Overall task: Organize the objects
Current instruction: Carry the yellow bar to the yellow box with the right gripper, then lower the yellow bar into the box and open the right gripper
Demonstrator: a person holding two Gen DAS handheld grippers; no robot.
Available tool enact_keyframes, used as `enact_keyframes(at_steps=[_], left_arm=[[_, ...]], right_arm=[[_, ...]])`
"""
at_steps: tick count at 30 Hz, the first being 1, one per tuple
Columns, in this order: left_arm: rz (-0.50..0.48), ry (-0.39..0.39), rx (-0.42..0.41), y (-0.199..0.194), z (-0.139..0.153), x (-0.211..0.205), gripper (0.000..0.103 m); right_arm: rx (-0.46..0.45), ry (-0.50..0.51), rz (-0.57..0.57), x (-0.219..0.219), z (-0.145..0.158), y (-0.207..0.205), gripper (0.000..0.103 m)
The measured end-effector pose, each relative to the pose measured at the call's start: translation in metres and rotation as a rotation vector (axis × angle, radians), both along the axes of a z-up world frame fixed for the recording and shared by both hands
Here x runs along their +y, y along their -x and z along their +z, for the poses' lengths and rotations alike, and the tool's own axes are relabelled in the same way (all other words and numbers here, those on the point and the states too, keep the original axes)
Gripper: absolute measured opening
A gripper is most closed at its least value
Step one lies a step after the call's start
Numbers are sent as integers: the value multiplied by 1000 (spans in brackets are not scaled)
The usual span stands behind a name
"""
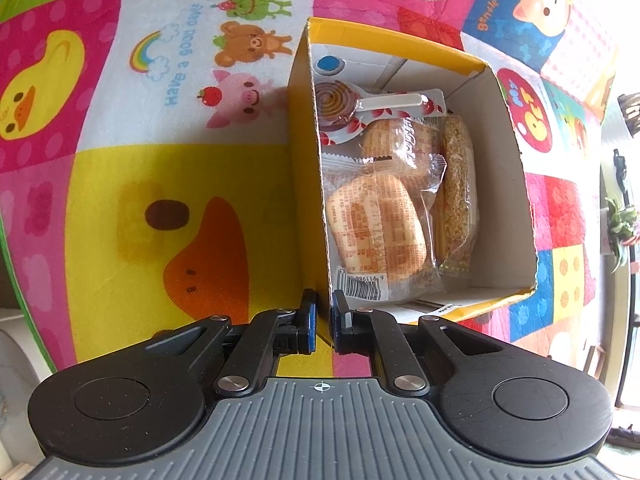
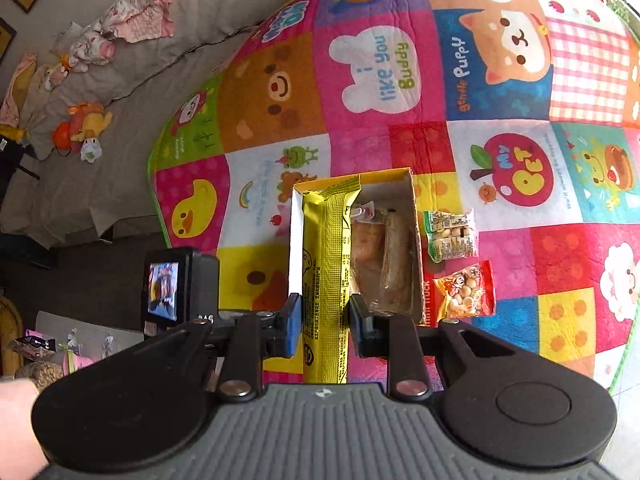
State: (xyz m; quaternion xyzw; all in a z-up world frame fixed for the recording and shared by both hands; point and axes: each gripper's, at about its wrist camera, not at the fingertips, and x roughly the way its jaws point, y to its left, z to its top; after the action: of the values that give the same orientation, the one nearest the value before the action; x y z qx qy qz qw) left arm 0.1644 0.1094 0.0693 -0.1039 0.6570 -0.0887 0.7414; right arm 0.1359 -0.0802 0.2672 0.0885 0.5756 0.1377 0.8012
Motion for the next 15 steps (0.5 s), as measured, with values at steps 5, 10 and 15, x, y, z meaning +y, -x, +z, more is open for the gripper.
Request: enact_keyframes(at_steps=[5,10,15], left_arm=[[15,9,12,-1,0,2,10],[22,6,27,-3,1,2,9],[31,0,39,-4,-2,2,10]], right_arm=[[54,-15,-10,9,-29,-32,24],[99,9,0,25,-60,-62,24],[113,-32,26,29,-73,-81,25]])
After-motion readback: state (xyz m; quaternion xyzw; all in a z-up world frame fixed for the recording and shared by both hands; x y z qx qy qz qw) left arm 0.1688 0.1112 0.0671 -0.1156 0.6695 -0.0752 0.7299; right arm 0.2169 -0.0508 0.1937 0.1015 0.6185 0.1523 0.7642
